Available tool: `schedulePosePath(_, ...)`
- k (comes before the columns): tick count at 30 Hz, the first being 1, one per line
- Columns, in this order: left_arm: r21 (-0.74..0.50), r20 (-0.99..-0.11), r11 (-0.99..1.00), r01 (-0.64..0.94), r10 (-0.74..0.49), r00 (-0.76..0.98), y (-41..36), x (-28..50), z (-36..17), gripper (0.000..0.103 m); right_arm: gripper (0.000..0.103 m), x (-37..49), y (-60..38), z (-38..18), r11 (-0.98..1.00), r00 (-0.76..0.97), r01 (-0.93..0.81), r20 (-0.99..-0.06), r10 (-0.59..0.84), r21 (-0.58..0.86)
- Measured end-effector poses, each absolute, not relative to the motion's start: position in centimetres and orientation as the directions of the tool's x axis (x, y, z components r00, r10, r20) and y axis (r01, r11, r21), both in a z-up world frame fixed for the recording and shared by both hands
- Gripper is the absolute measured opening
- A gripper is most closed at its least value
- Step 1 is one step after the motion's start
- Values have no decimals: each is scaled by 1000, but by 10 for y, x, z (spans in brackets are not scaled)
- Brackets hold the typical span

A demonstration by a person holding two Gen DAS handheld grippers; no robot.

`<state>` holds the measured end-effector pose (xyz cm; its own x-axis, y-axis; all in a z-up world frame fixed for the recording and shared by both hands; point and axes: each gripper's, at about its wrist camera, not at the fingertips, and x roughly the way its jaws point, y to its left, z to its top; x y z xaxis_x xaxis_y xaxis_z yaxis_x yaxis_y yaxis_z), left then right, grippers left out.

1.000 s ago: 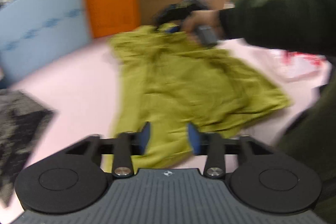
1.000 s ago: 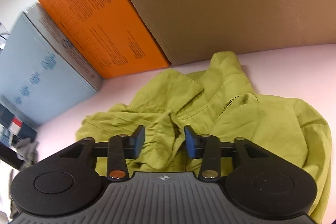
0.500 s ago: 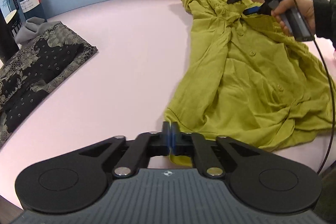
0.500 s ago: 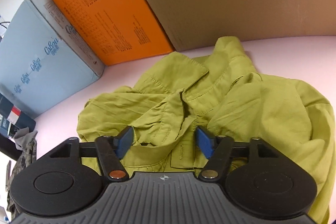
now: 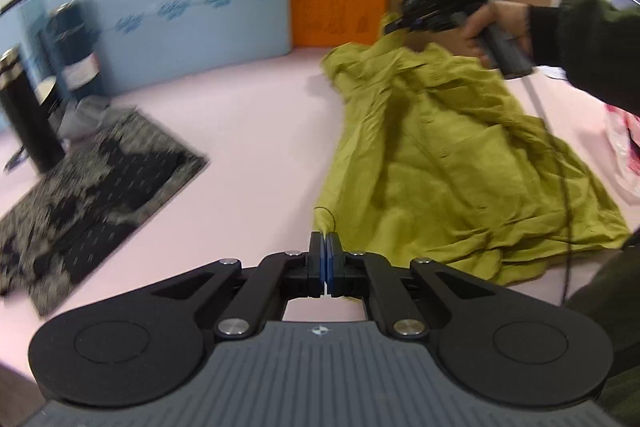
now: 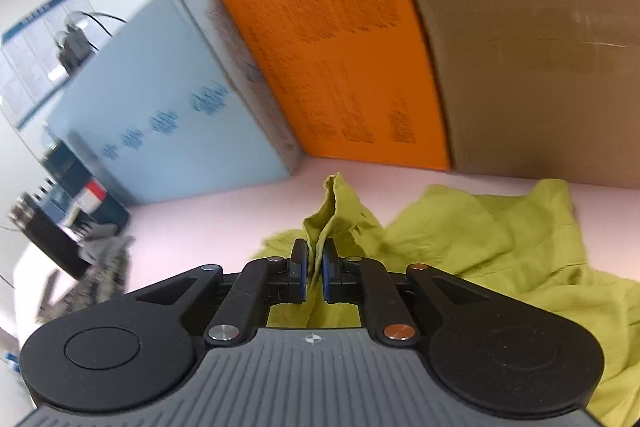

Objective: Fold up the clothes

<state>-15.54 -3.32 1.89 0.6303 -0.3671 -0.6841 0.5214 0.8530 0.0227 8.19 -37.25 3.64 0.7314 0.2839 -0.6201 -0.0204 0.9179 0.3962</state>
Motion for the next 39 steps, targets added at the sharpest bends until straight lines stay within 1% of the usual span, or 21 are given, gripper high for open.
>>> schedulePosePath(4,2,-680,747,665,-487,549,-65,-159,22,1,7,85,-394,8,935,689,126,-707,159,332)
schedulePosePath(7,-83,-727,615,785,-575,374,-97,-155,6,3,10,88,-406,-15,927,656,183,-743,133,327)
schedulePosePath(8,-96,-757,579,809,-570,318,-108,-155,-4,8,12,85,-410,-18,916,673,194,-727,137,352)
schedulePosePath(9,-110,-786,544,832,-560,262,-120,-155,-15,11,18,82,-413,-18,899,681,211,-718,147,384)
schedulePosePath(10,-93,-811,529,844,-532,245,-128,-158,-24,12,29,79,-416,-16,883,686,235,-713,145,406)
schedulePosePath(11,-75,-834,513,855,-502,228,-136,-161,-32,12,32,73,-418,-11,871,703,251,-698,135,421)
schedulePosePath(13,-71,-825,492,867,-517,226,-138,-168,-32,14,32,56,-420,5,863,759,238,-639,121,447)
schedulePosePath(16,-97,-788,494,864,-568,237,-133,-171,-23,33,34,38,-410,29,860,810,132,-554,193,493)
schedulePosePath(17,-98,-779,498,862,-577,245,-133,-170,-20,37,36,36,-403,32,845,810,77,-528,256,529)
schedulePosePath(19,-100,-766,506,857,-589,258,-133,-167,-15,38,46,37,-387,30,789,780,-18,-485,395,614)
schedulePosePath(21,-100,-760,517,850,-591,269,-134,-164,-11,38,53,42,-369,18,709,731,-57,-454,509,703)
schedulePosePath(22,-101,-758,522,847,-592,274,-134,-163,-10,40,57,44,-362,10,683,708,-60,-451,543,728)
schedulePosePath(24,-91,-756,535,840,-586,291,-134,-163,-8,46,58,50,-351,-6,662,670,-27,-478,568,749)
schedulePosePath(26,-69,-749,557,828,-577,326,-129,-162,-4,46,57,42,-354,-14,688,702,91,-536,469,720)
schedulePosePath(28,-46,-739,586,809,-565,367,-123,-161,2,46,55,18,-366,-9,738,754,276,-615,232,616)
schedulePosePath(29,-48,-732,597,801,-567,379,-119,-160,5,47,56,6,-373,-6,729,765,335,-624,159,597)
schedulePosePath(30,-50,-720,604,795,-574,390,-115,-158,10,47,57,-7,-380,-1,713,778,356,-614,132,604)
schedulePosePath(33,-39,-695,609,792,-586,417,-109,-152,20,55,60,-42,-399,18,675,807,316,-563,178,667)
schedulePosePath(34,-35,-688,604,796,-592,419,-108,-149,23,57,66,-55,-405,27,664,817,290,-540,203,689)
schedulePosePath(37,-23,-671,577,816,-614,415,-104,-140,29,57,78,-113,-423,49,674,849,205,-471,238,710)
schedulePosePath(39,-28,-661,544,839,-640,393,-104,-131,33,57,80,-160,-432,58,705,855,236,-488,177,669)
